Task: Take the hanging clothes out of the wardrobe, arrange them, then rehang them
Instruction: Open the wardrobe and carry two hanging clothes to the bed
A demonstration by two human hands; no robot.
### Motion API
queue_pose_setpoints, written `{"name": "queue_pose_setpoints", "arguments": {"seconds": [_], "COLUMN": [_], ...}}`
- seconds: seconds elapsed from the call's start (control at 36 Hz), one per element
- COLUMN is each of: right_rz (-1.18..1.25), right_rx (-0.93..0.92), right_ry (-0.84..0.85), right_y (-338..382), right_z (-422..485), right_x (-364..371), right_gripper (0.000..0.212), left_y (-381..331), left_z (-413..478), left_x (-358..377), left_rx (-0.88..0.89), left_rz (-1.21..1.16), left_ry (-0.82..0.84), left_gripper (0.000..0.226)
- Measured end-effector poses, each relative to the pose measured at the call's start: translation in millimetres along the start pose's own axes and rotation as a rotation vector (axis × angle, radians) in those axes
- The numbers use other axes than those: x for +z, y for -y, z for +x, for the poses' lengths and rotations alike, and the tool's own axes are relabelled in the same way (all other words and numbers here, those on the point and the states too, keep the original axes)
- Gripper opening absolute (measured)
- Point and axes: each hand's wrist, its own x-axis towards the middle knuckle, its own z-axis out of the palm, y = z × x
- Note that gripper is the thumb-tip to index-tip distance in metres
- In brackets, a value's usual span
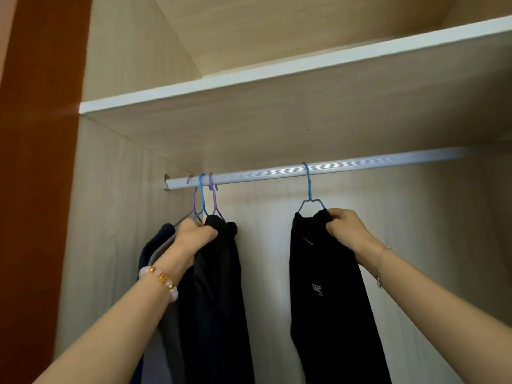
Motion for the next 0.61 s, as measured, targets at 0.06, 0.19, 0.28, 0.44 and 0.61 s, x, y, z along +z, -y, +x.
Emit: {"name": "queue_pose_setpoints", "arguments": {"seconds": [0.06,0.19,0.28,0.44,0.61], "right_rz": [0.013,0.040,0.056,0.060,0.108], "right_rx": [0.008,-0.015,-0.055,-0.099,-0.064], "right_ry": [0.011,-0.014,-0.030,-0.007,0.047], "right_y": [3,15,25,31,14], "right_z": [0,5,8,9,0], "right_x": [-2,-9,-12,-13,-8], "right_gripper": [0.033,0.038,0.039,0.037,0.037], "left_y": [0,-4,-3,-18,-38], "left_z": [0,0,-2,-12,-29], "left_x": [-2,-4,-5,-9,-11], "left_rx": [-0.012,-0.016,-0.013,0.047,0.137], "left_rz": [-0.039,-0.102,-0.139,-0.185,-0.214], "left_ry": [-0.012,-0.013,-0.008,-0.030,-0.036], "left_gripper": [0.009,0.013,0.015,0.022,0.030]}}
